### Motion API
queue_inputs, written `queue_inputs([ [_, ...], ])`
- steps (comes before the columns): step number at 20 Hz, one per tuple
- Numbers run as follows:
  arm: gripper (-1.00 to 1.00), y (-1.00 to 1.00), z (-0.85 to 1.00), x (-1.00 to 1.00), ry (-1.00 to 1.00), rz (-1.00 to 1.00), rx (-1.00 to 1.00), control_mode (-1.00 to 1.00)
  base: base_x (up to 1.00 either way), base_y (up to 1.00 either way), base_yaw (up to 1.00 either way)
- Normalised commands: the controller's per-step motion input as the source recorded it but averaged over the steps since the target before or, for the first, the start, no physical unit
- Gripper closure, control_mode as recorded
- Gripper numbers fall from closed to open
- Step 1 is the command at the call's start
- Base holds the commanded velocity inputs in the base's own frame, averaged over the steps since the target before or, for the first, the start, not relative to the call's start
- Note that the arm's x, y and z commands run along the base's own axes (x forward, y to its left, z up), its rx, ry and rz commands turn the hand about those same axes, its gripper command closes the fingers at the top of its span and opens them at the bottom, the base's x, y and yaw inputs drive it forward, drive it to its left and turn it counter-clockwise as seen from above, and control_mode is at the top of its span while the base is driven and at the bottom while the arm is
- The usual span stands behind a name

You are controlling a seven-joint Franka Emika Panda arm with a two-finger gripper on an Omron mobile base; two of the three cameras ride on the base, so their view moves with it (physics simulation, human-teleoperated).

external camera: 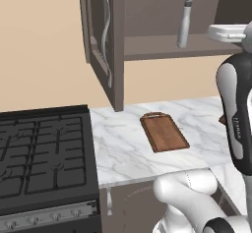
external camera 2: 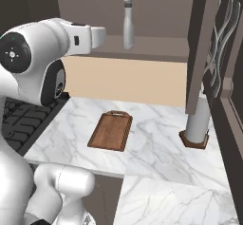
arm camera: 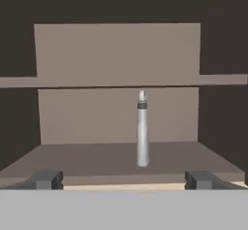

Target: Grab the spray bottle from the cabinet, then place it next to the cutting board for sanitizing. Then grab the dish brush from the countertop next to the sink and place it next to the cutting board.

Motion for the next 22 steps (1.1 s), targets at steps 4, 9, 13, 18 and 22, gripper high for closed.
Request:
queue_inputs([
  [4,-1.00,0.00,0.00,0.41,-0.09,-0.04,0.00,-1.00,0.00,0.00,0.00],
  [9,-1.00,0.00,0.00,0.56,0.00,-0.01,0.00,-1.00,0.00,0.00,0.00],
  [13,-1.00,0.00,0.00,0.61,0.00,0.00,0.00,-1.00,0.00,0.00,0.00],
  [18,-1.00,0.00,0.00,0.60,0.00,0.00,0.00,-1.00,0.00,0.00,0.00],
  [22,-1.00,0.00,0.00,0.54,0.00,0.00,0.00,-1.00,0.00,0.00,0.00],
])
